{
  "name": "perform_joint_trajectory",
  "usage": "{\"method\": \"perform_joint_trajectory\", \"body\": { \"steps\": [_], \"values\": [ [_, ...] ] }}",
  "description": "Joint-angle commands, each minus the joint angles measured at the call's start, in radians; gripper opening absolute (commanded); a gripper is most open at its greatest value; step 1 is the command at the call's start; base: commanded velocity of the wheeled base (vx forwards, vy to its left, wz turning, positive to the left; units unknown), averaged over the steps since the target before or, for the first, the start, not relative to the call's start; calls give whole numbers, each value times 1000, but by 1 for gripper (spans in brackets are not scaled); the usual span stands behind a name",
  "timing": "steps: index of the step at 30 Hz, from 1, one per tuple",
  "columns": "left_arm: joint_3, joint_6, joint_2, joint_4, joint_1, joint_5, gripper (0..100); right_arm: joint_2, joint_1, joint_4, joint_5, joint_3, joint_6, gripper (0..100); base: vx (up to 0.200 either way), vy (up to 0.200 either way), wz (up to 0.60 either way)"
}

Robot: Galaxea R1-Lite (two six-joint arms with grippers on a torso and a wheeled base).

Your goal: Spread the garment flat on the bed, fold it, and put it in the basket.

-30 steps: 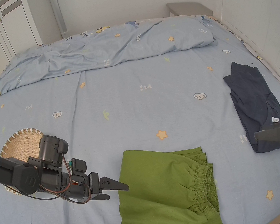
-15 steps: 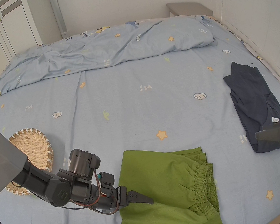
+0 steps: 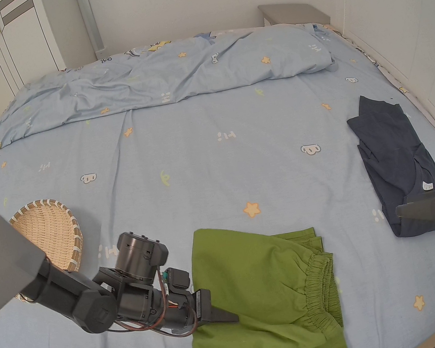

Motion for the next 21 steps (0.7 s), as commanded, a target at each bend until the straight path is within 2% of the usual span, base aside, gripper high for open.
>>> {"method": "perform_joint_trajectory", "body": {
  "steps": [1,2,4,6,7,10,11,12,13,15,21],
  "values": [
    [-60,-2,-191,118,104,-5,0,4,-1,0,-1,0,0,100,0,0,0],
    [-65,-2,-194,126,107,-5,0,4,-1,0,1,-2,0,100,0,0,0],
    [-165,21,-253,296,167,-3,0,4,1,0,-1,-2,0,100,0,0,0],
    [-248,85,-281,454,219,-3,0,4,-1,0,-1,-2,0,100,0,0,0],
    [-300,150,-293,568,256,-3,0,4,-1,0,-1,-3,0,100,0,0,0],
    [-406,270,-303,776,317,-3,0,3,-1,0,-1,-3,0,100,0,0,0],
    [-439,294,-303,839,331,0,0,1,-1,0,-1,-3,0,100,0,0,0],
    [-439,294,-303,839,331,0,0,1,-1,0,-1,-3,0,100,0,0,0],
    [-488,320,-301,927,340,2,0,0,-1,0,-1,-3,0,100,0,0,0],
    [-519,325,-298,971,350,3,0,-2,-1,0,-1,-3,0,100,0,0,0],
    [-536,325,-299,988,379,3,0,-4,-1,1,-1,-3,0,100,0,200,0]
  ]
}}
